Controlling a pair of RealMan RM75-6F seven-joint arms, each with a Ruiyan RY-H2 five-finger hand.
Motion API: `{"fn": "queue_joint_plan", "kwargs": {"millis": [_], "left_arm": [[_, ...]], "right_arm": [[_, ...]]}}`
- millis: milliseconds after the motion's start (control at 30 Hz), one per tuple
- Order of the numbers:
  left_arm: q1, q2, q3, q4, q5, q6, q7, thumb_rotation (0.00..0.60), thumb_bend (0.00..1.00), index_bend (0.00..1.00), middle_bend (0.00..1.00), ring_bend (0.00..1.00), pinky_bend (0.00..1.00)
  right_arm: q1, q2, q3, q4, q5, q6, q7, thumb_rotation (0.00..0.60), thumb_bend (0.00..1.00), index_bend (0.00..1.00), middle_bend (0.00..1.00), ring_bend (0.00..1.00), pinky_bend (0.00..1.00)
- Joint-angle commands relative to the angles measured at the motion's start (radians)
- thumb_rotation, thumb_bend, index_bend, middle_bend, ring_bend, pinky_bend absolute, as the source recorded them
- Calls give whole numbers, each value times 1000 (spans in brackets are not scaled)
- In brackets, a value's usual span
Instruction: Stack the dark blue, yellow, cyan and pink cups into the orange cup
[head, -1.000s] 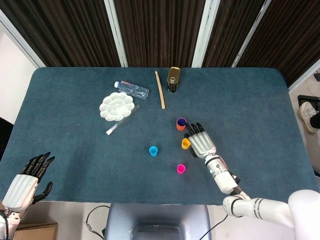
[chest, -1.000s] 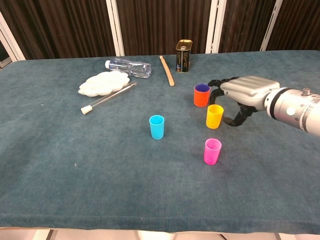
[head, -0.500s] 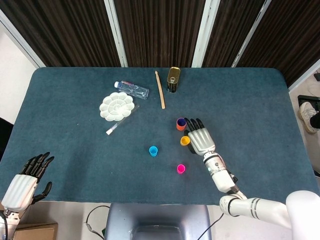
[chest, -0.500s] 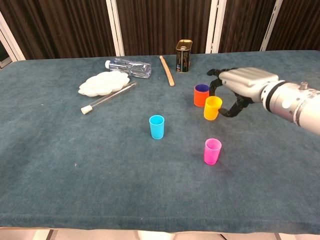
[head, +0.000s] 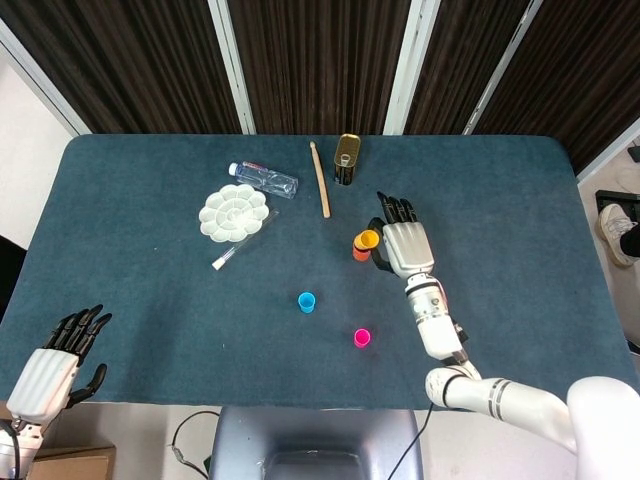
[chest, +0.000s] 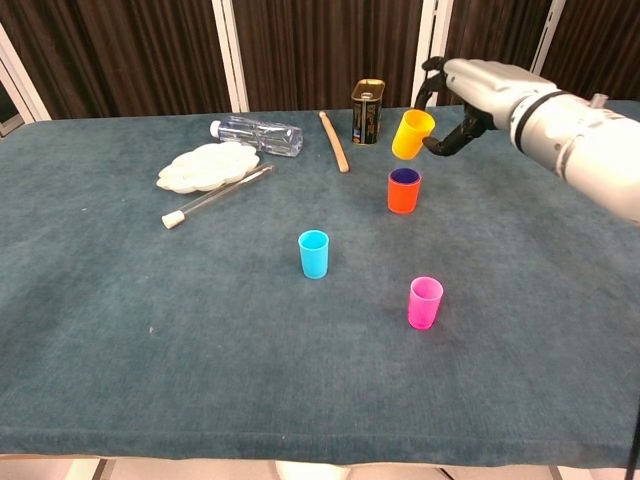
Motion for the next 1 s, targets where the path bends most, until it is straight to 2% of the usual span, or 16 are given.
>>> {"fn": "queue_joint_plan", "kwargs": {"millis": [33, 333, 733, 767, 800, 933, 1000], "left_arm": [[-1, 0, 0, 0, -1, -2, 0, 600, 459, 0, 0, 0, 110], [-1, 3, -4, 1, -8, -2, -9, 600, 459, 0, 0, 0, 110], [-3, 4, -5, 1, -11, -4, -12, 600, 459, 0, 0, 0, 110], [-3, 4, -5, 1, -11, -4, -12, 600, 459, 0, 0, 0, 110], [-3, 4, -5, 1, -11, -4, -13, 600, 459, 0, 0, 0, 110], [-3, 5, -5, 2, -12, -4, -16, 600, 460, 0, 0, 0, 110], [-4, 5, -6, 2, -12, -5, -17, 600, 460, 0, 0, 0, 110]], "right_arm": [[40, -47, 20, 77, 53, -23, -56, 600, 521, 575, 20, 0, 22], [67, -120, 21, 219, 98, -79, -57, 600, 521, 575, 20, 0, 22], [76, -147, 12, 256, 89, -98, -57, 600, 521, 548, 20, 0, 22], [75, -147, 10, 257, 98, -105, -66, 600, 521, 522, 21, 0, 21], [74, -144, 8, 254, 109, -114, -77, 600, 521, 449, 19, 0, 19], [61, -109, 4, 197, 113, -130, -74, 600, 521, 59, 0, 0, 1], [49, -86, -2, 152, 87, -122, -49, 600, 521, 2, 0, 0, 0]]}}
